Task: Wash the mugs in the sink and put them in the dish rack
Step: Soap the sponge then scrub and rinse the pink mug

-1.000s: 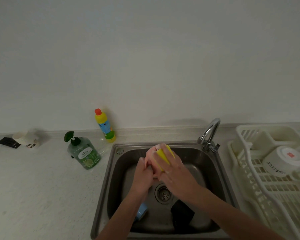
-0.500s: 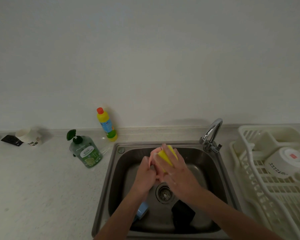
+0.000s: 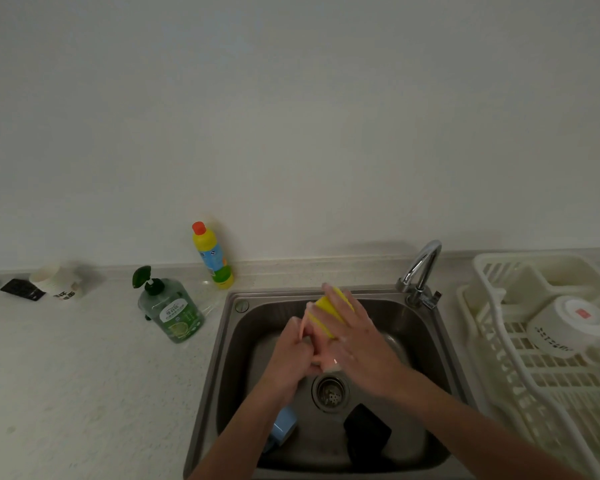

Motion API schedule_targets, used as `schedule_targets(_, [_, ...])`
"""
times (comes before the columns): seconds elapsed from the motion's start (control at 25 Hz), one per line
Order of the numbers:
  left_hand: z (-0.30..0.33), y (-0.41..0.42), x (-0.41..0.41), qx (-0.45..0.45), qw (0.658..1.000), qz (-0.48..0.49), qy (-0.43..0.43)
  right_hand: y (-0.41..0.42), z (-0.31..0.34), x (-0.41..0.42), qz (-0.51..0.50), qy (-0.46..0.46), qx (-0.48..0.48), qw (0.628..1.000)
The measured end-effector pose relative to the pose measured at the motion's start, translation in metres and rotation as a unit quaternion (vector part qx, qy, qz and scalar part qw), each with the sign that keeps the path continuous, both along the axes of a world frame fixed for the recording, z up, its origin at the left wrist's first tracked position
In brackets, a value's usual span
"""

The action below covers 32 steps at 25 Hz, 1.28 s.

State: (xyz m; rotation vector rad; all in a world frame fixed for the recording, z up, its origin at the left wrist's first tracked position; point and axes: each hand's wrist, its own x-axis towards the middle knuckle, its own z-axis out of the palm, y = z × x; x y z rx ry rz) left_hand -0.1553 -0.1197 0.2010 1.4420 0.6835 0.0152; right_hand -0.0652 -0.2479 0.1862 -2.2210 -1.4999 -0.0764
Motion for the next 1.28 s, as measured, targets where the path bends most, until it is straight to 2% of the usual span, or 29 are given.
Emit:
schedule_targets(0.08, [0.003, 0.003, -0.002, -0.027, 1.0, 0.005, -0.001, -0.007, 0.01, 0.012, -0.029, 0.182, 0.051, 0.982])
schedule_targets(0.2, [0.004, 0.01, 0.001, -0.071, 0.996, 0.044, -0.012, -0.016, 0.009, 0.004, -0.027, 0.284, 0.095, 0.954])
schedule_targets(0.24, [0.004, 0.012, 0.003, -0.058, 0.997, 0.056, -0.013, -0.014, 0.008, -0.006, -0.014, 0.235, 0.09, 0.968])
schedule_targets(0.28, [0.004, 0.012, 0.004, -0.036, 0.998, 0.057, -0.016, -0.01, 0.005, -0.015, -0.006, 0.141, 0.084, 0.986])
schedule_targets(0.36, [0.004, 0.01, 0.005, 0.001, 0.999, 0.038, -0.026, -0.001, -0.002, -0.02, 0.002, -0.039, 0.05, 0.998])
schedule_targets(0.4, [0.004, 0.009, 0.004, 0.01, 0.999, 0.023, -0.029, 0.003, -0.002, -0.017, -0.017, -0.061, 0.007, 0.998])
schedule_targets(0.44, [0.002, 0.008, 0.003, 0.012, 0.999, 0.014, -0.028, 0.006, 0.002, -0.012, -0.041, -0.036, -0.014, 0.998])
schedule_targets(0.52, [0.003, 0.008, 0.001, -0.005, 1.0, 0.013, -0.022, 0.006, 0.01, 0.003, -0.051, 0.094, 0.013, 0.994])
schedule_targets(0.6, [0.003, 0.011, -0.001, -0.047, 0.998, 0.029, -0.024, 0.001, 0.016, 0.01, -0.048, 0.28, 0.066, 0.957])
schedule_targets(0.68, [0.001, 0.017, -0.001, -0.092, 0.993, 0.066, -0.038, -0.005, 0.013, 0.008, -0.044, 0.365, 0.101, 0.924])
schedule_targets(0.72, [0.0, 0.019, 0.0, -0.095, 0.991, 0.082, -0.042, -0.007, 0.01, 0.003, -0.036, 0.342, 0.089, 0.935])
schedule_targets(0.8, [-0.004, 0.021, 0.002, -0.046, 0.994, 0.091, -0.033, -0.005, 0.006, -0.014, -0.013, 0.248, 0.053, 0.967])
schedule_targets(0.88, [-0.005, 0.015, 0.003, 0.019, 0.997, 0.065, -0.024, 0.002, 0.004, -0.021, -0.025, 0.071, 0.046, 0.996])
schedule_targets(0.92, [-0.005, 0.012, 0.001, 0.037, 0.998, 0.047, -0.023, 0.008, 0.004, -0.017, -0.026, -0.01, 0.05, 0.998])
schedule_targets(0.96, [-0.005, 0.009, -0.001, 0.046, 0.998, 0.033, -0.021, 0.013, 0.006, -0.012, -0.022, -0.04, 0.046, 0.998])
schedule_targets(1.04, [-0.005, 0.011, -0.004, 0.027, 0.999, 0.022, -0.016, 0.015, 0.008, 0.003, -0.015, 0.039, 0.052, 0.998])
schedule_targets(1.12, [-0.003, 0.015, -0.006, -0.038, 0.998, 0.033, -0.026, 0.008, 0.01, 0.017, -0.03, 0.213, 0.069, 0.974])
schedule_targets(1.2, [0.002, 0.018, -0.005, -0.076, 0.995, 0.058, -0.043, 0.004, 0.018, 0.01, -0.054, 0.276, 0.055, 0.958])
schedule_targets(1.24, [0.001, 0.019, -0.003, -0.068, 0.994, 0.069, -0.041, 0.004, 0.019, 0.0, -0.046, 0.266, 0.071, 0.96])
schedule_targets(1.28, [0.0, 0.02, 0.0, -0.044, 0.996, 0.073, -0.036, 0.006, 0.017, -0.01, -0.043, 0.21, 0.107, 0.971])
